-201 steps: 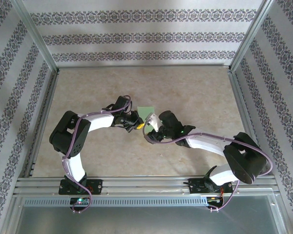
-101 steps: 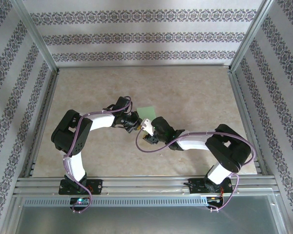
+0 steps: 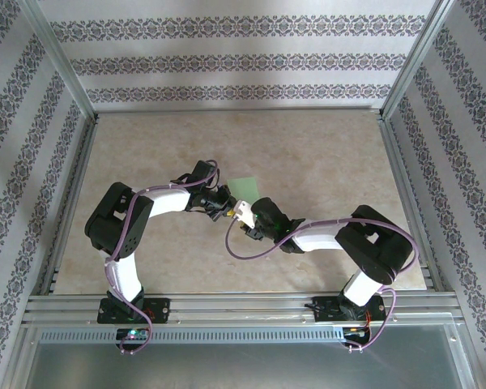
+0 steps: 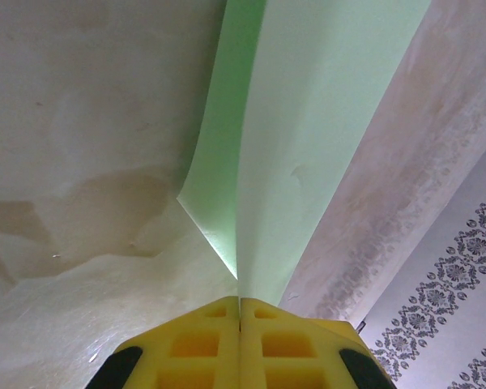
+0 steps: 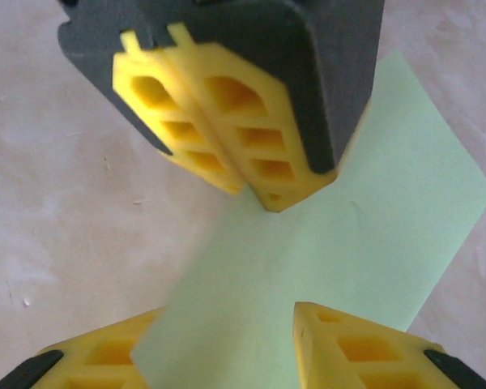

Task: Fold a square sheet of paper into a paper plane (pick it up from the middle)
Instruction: Third fold the triangle at the center of the table.

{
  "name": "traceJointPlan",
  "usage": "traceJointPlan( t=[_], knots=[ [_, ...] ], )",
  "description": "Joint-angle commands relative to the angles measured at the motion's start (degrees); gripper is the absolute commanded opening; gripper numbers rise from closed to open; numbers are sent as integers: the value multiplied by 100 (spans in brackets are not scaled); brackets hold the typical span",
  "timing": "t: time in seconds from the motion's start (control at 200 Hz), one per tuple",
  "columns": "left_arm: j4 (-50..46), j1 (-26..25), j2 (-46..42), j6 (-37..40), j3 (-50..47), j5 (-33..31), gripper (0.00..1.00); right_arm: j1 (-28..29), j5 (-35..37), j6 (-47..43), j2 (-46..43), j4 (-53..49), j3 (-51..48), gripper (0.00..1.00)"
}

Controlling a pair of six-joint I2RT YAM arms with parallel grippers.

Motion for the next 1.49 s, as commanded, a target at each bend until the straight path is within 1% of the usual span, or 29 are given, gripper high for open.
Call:
traceJointPlan(
  t=[0.0, 0.25, 0.395, 0.525, 0.595, 0.66, 0.745, 0.864, 0.929, 0.989, 1.064, 1.139, 1.489],
  knots=[
    [-6, 88, 8, -130, 29, 16, 2, 66, -190, 74, -192, 122, -109, 37],
    [-8, 85, -9, -116, 20, 24, 3, 66, -269, 146, -320, 154, -162, 36],
    [-4, 90, -41, -118, 9, 22, 4, 66, -329, 147, -281, 145, -136, 27],
    [-100, 198, -149, -20, -46, -35, 12, 66, -533, 189, -276, 76, -118, 17],
    [-264, 355, -253, 126, -113, -125, 21, 66, -701, 237, -285, -14, -97, 13],
    [-506, 513, -391, 353, -144, -264, 29, 57, -934, 341, -303, -141, -60, 12],
    [-822, 695, -592, 726, -75, -441, 35, 27, -1398, 561, -325, -365, 16, 10],
    [-1009, 729, -829, 1292, 151, -493, 40, -12, -1967, 1037, -350, -547, 92, 9],
    [-931, 682, -893, 1485, 230, -424, 41, -59, -2301, 1344, -373, -561, 101, 9],
    [-847, 592, -882, 1588, 277, -371, 41, -104, -2568, 1624, -382, -537, 118, 9],
    [-967, 455, -739, 1689, 389, -386, 41, -149, -2794, 1931, -364, -508, 151, 9],
    [-1144, 333, -533, 1793, 507, -463, 38, -187, -3000, 2167, -338, -449, 179, 9],
    [-1997, 72, 329, 2318, 1158, -798, 24, -406, -3361, 2888, -167, -319, 239, 9]
  ],
)
